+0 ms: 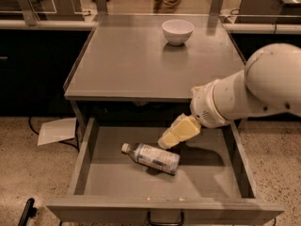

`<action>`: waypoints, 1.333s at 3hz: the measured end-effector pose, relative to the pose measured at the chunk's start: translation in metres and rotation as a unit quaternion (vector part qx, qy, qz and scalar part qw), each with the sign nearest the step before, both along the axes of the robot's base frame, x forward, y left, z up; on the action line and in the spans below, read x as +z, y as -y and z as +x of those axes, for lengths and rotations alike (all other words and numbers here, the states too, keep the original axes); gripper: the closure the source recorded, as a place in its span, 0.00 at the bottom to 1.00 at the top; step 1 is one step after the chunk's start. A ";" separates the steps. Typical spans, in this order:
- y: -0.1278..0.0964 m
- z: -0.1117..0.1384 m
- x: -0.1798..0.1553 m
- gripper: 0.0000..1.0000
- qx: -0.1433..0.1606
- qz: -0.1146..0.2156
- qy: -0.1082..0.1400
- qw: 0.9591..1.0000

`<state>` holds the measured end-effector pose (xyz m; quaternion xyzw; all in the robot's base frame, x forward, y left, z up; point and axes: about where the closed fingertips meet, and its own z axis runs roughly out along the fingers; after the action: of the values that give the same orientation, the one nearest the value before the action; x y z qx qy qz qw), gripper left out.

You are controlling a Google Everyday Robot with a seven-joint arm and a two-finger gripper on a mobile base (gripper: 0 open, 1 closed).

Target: Pick blue plastic bottle from top drawer and place on counter

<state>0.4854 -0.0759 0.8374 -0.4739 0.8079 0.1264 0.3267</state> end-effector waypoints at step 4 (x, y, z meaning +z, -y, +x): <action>-0.031 0.012 -0.094 0.00 -0.051 0.037 0.000 0.998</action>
Offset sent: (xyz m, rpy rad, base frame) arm 0.0253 0.0513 -0.1080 0.1369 0.0443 -0.0381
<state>0.4971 -0.0451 0.7432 -0.4200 0.8257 0.1394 0.3497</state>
